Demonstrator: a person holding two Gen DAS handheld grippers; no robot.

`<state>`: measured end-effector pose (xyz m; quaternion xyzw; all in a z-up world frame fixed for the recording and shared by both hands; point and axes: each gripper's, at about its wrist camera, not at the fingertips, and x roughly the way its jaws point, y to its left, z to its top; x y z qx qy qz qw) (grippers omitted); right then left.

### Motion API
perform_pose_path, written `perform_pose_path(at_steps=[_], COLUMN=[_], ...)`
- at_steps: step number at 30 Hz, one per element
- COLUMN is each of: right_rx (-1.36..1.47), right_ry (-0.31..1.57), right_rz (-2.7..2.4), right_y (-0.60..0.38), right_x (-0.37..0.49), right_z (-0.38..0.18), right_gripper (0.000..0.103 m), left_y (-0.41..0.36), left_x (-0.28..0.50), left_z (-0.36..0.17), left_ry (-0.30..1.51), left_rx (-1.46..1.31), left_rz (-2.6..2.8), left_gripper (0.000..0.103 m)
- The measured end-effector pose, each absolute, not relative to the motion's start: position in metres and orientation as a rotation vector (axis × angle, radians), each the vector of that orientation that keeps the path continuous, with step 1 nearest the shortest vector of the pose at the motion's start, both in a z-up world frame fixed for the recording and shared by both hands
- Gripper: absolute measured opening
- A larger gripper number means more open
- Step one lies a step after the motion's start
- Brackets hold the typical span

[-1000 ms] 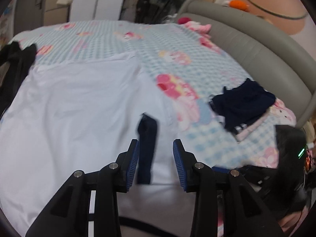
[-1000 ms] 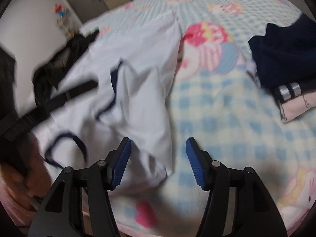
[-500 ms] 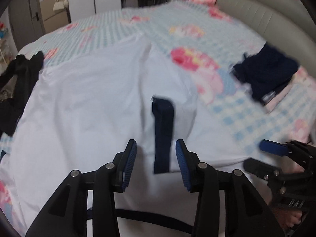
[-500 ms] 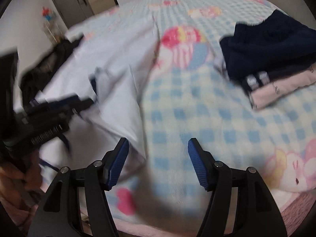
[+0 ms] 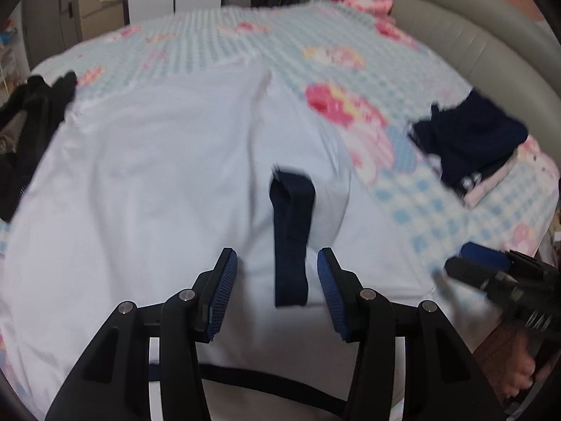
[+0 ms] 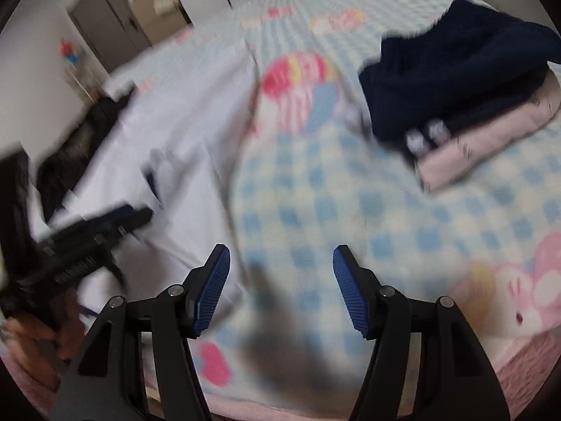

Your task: Fold clothes

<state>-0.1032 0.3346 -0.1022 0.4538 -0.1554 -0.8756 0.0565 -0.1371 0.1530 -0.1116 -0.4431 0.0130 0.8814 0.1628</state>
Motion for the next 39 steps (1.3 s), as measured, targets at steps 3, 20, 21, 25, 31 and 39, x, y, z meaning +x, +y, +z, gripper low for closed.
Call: perform_pose_path(at_steps=[3,20,21,25,31,39], right_rx=[1.361,1.455,1.468,1.531,1.445,1.472], right_ry=[-0.403,-0.184,-0.174,-0.087,-0.194,-0.050], right_rz=[-2.652,-2.536,-2.546,-2.589,-2.638,-2.523], right_y=[0.330,0.292,0.294,0.302,0.326,0.299], right_x=[-0.134,-0.211,-0.211,-0.210,-0.204,-0.221], right_z=[-0.086,-0.132,-0.134,-0.141,-0.123,-0.145], right_gripper=[0.063,0.062,0.061,0.059,0.058,0.060], left_y=[0.143,0.167,0.168,0.166,0.161,0.181], left_x=[-0.147,-0.164,-0.164,-0.166,-0.163,-0.179], left_z=[-0.101,-0.140,-0.140,-0.141,-0.128,-0.133], left_ry=[-0.002,0.018,0.026,0.027,-0.027,0.158], left_rx=[-1.228,-1.322,-1.320,-1.331,-1.252,-1.309], left_rz=[2.537,2.437,2.438,2.422,2.426,2.421], left_gripper=[0.050,0.050,0.050,0.050,0.050,0.050])
